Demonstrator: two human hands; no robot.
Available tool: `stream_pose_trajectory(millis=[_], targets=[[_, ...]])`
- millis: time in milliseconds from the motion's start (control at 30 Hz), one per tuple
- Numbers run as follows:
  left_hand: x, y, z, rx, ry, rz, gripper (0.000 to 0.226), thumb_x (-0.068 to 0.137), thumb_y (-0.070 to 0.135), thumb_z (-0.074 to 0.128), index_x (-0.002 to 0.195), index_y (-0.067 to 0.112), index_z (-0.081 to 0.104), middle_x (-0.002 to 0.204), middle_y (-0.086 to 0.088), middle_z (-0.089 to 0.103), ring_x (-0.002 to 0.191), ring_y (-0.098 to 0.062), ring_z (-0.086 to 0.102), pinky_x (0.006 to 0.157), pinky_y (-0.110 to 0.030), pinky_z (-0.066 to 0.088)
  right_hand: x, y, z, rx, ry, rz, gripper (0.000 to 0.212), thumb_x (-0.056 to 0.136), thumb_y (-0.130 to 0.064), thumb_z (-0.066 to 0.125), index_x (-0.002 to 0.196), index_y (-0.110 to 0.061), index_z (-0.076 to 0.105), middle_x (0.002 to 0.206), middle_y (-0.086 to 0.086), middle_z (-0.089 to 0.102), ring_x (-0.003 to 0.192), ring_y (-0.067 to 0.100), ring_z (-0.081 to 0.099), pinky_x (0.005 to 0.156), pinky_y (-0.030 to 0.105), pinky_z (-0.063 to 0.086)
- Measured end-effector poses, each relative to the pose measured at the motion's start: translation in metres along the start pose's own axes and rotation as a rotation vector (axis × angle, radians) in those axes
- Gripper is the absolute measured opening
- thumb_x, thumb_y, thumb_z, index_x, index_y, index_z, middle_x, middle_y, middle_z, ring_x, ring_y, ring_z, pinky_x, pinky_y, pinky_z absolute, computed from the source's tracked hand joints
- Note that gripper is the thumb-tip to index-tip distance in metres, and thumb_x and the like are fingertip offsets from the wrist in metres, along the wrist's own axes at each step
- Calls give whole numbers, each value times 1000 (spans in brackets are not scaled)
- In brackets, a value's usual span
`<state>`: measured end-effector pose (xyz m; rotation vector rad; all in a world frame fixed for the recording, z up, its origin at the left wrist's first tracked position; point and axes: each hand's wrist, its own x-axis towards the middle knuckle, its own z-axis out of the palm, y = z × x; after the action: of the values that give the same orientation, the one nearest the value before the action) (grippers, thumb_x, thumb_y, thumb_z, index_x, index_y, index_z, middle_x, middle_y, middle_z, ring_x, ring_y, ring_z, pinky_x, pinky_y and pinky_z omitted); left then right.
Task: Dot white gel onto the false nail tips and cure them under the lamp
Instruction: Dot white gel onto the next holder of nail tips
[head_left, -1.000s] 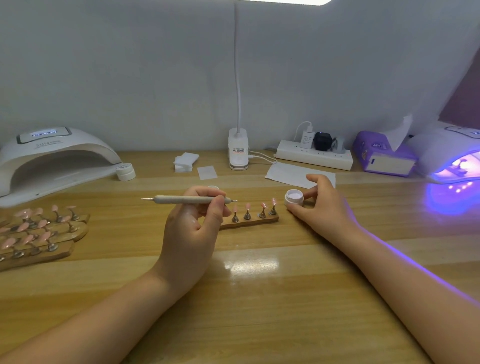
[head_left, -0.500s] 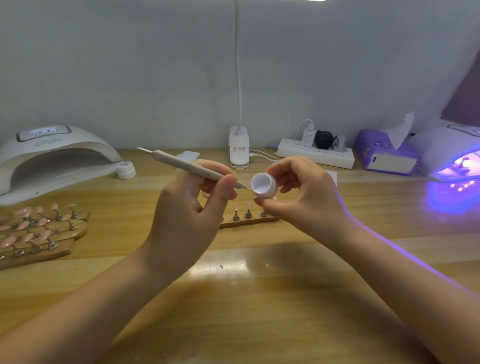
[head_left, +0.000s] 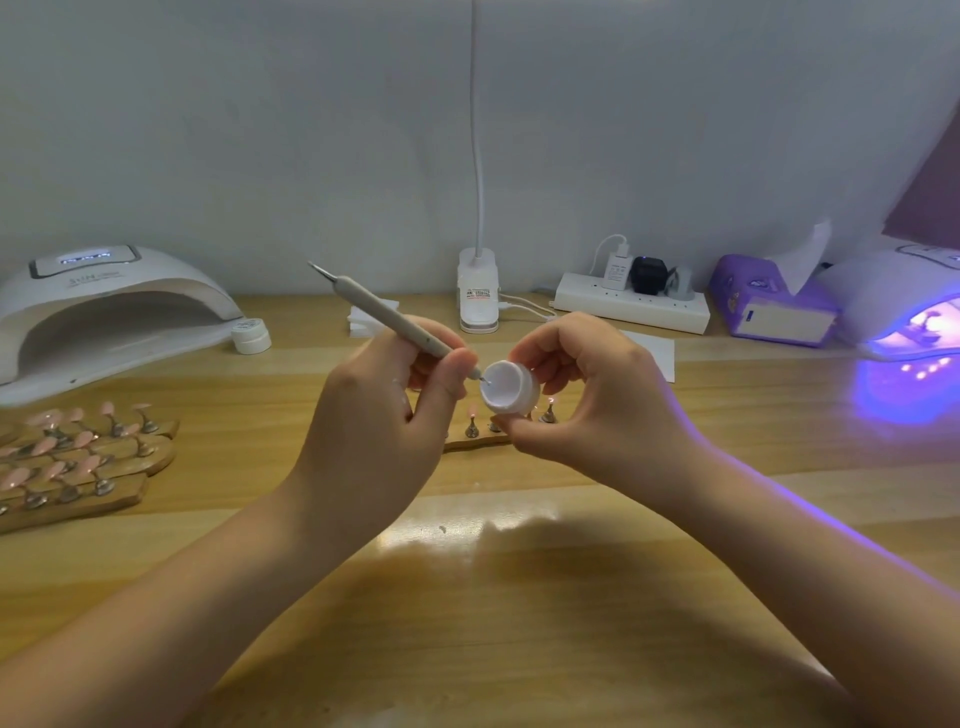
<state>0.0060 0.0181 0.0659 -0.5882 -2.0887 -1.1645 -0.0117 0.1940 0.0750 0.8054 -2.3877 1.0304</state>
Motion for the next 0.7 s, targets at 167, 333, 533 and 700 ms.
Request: stream_pose_trajectory(millis=[167,333,533,700], targets=[[-1,0,1,18,-17,-12,13,91,29,52,94,18,57,77,10,62,77,-7,61,63,-9,46,1,-2,0,-8,2,-14,38,66,-15,85,96,-9,63,90,1,61,79,16,56,69,29,49],[-1,-1,1,30,-26,-6,11,91,26,54,94,17,59,78,8,62,76,-8,61,63,-9,44,0,-3,0,-8,6,-22,37,67,-15,85,96,-8,63,90,2,61,79,16,56,68,27,48],[-1,0,1,57,-33,7,4,92,20,57,94,17,59,77,7,61,73,-9,59,58,-9,43,0,-4,1,-11,-10,-23,37,67,-16,85,96,-9,63,91,2,61,79,17,56,68,28,49],[1,2,0,33,20,11,5,94,21,57,94,16,59,78,7,63,74,-9,61,59,-7,43,-1,-3,1,0,-10,-4,36,68,-17,84,97,-9,63,90,1,61,78,16,55,68,30,49]])
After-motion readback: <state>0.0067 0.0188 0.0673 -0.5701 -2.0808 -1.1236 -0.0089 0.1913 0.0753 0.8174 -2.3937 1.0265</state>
